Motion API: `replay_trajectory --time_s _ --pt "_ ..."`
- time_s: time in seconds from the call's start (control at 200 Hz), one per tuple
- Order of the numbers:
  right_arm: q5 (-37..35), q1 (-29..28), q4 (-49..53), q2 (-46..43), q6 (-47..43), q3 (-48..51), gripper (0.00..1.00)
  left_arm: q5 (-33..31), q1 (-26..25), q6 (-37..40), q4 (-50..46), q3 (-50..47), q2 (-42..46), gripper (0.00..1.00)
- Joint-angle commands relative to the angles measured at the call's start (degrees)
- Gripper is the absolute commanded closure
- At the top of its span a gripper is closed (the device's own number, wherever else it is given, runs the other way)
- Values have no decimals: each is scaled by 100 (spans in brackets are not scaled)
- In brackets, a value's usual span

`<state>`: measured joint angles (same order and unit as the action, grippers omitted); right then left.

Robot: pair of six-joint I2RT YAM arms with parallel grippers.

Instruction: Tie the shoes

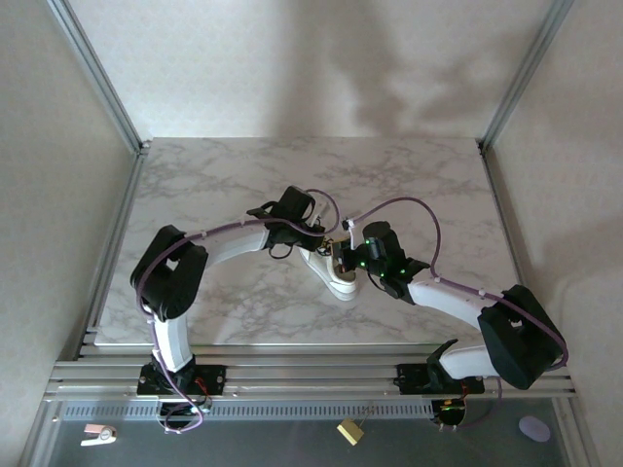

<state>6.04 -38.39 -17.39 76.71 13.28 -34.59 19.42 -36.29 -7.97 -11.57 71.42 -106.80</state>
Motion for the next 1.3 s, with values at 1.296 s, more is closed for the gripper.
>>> replay_trajectory --time_s 1.296 --pt "566 16 -309 125 -207 -81 100 -940 92 -1698 2053 -1908 1040 81"
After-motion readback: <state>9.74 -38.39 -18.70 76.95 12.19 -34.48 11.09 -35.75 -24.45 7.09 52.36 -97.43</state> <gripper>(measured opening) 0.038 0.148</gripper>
